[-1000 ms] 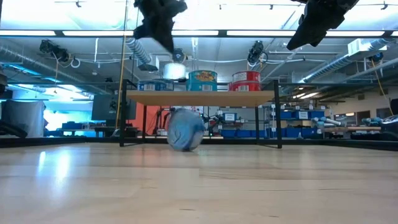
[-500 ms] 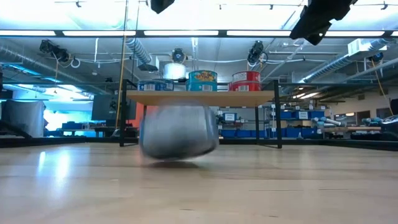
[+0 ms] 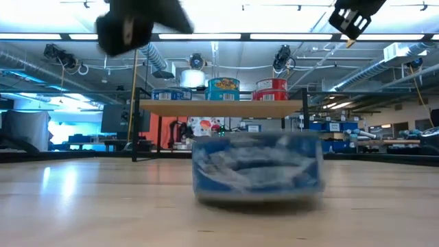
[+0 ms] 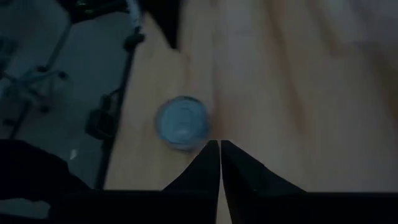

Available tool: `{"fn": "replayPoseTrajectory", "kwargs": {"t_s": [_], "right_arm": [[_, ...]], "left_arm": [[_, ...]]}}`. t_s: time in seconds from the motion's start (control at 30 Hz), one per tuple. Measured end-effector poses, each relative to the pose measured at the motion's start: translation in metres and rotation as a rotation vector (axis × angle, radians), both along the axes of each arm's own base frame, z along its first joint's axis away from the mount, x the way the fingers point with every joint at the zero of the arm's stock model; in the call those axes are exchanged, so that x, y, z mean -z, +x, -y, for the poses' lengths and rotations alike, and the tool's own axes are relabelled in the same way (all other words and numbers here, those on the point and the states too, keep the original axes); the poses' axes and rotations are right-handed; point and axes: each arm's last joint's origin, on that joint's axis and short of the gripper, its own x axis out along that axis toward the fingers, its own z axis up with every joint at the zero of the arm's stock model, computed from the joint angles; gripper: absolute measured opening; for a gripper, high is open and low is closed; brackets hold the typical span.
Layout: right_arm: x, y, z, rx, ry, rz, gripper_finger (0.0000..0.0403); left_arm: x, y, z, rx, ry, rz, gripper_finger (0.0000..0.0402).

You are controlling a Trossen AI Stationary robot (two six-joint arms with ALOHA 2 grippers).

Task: Stack canned seafood by type on shelf
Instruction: Stack the blue can into the bottom blue can on the shelf

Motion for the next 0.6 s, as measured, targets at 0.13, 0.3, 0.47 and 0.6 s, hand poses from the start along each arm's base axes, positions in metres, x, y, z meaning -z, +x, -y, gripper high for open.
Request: {"fn": "replayPoseTrajectory", "kwargs": {"t_s": [0.13, 0.3, 0.47, 0.6], "right_arm": [[0.024, 0.024, -0.027, -0.036, 0.028, -0.021, 0.0010], [0.052, 0.041, -0.056, -0.032, 0.086, -0.060, 0.0008], [0.080, 0.048, -0.080, -0.040, 0.092, -0.105, 0.0009], [0.105, 0.054, -0.095, -0.041, 0.073, -0.115, 0.0009]], "left_arm": [[0.032, 0.000, 0.011, 0.012, 0.032, -0.024, 0.0000], [0.053, -0.007, 0.013, -0.054, 0.040, 0.108, 0.0000], [0.083, -0.022, 0.001, -0.123, 0.045, 0.158, 0.0000], [0.101, -0.031, -0.012, -0.130, 0.082, 0.189, 0.0000]]}}
